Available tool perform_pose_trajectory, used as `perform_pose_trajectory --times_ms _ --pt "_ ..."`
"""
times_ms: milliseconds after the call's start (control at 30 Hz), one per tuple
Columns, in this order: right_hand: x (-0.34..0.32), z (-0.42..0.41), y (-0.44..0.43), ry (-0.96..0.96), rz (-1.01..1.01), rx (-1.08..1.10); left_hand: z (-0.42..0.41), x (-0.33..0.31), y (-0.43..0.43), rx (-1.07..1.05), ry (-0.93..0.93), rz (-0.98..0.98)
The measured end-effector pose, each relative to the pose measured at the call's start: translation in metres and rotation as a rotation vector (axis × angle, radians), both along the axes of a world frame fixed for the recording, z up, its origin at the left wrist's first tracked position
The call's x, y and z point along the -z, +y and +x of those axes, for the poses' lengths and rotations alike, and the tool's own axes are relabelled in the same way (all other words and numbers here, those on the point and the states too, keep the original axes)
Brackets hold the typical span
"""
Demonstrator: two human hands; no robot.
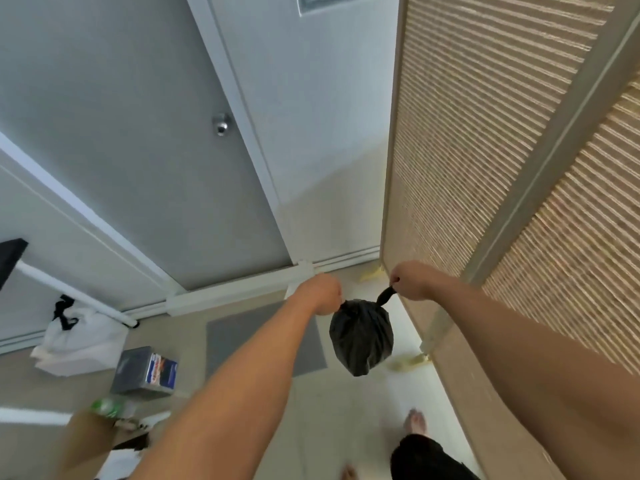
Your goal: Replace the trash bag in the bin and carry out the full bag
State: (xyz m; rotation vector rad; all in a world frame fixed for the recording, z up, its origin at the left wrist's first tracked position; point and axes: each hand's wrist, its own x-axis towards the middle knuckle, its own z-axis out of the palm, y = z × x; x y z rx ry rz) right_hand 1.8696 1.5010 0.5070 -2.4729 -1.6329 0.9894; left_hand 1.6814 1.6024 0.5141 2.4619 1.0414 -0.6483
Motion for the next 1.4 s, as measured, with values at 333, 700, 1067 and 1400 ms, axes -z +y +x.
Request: perform_pose_trajectory --times_ms 333,700,1067,1400 --pt "0.093 0.079 0.11 0.141 -0.049 -0.044 0.078 0.085 0.093 -0.097 0.096 -0.1" --pt "0.257 0.151 0.202 0.181 -0.233 -0.027 0.141 0.255 0.19 -0.154 0.129 -0.189" --pt "0.433 0.202 0.257 0.198 -0.312 0.014 0.184 0.444 0.254 -0.201 0.055 -0.192" --pt "0.46 0.215 0.278 0.256 -0.272 0.076 0.198 0.48 0.28 -0.25 -0.009 -0.198"
